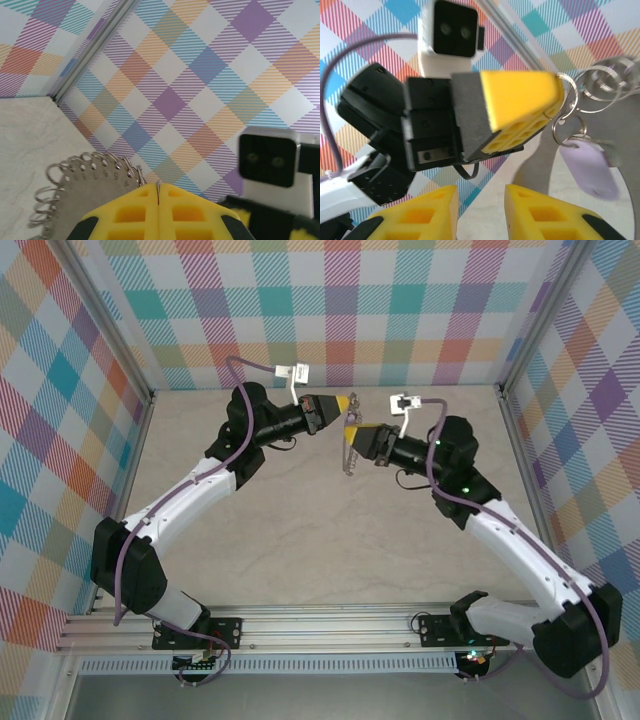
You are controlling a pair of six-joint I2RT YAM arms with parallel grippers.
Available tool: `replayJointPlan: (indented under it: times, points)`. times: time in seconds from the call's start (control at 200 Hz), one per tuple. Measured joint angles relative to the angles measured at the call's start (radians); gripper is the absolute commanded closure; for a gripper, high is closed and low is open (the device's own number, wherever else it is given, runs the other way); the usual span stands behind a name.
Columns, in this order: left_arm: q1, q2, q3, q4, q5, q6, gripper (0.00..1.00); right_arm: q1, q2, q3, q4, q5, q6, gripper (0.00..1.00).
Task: Put the keys on the keyring
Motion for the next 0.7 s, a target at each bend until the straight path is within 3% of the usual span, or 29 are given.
replayJointPlan:
  times: [0.21,0.46,0.7]
  points:
    - [0.000,0.002,0.000,0.019,0.001,-0.009,1.00,-0.124,-0.106,-0.005,0.006,0.025,0.021,0.65]
    - [-0.002,0.002,0.000,0.042,0.008,-0.030,1.00,-0.142,0.031,-0.006,0.119,-0.021,0.117,0.58]
    - [-0.007,0.002,0.000,0.047,0.013,-0.029,1.00,-0.142,0.101,-0.019,0.229,-0.053,0.204,0.60]
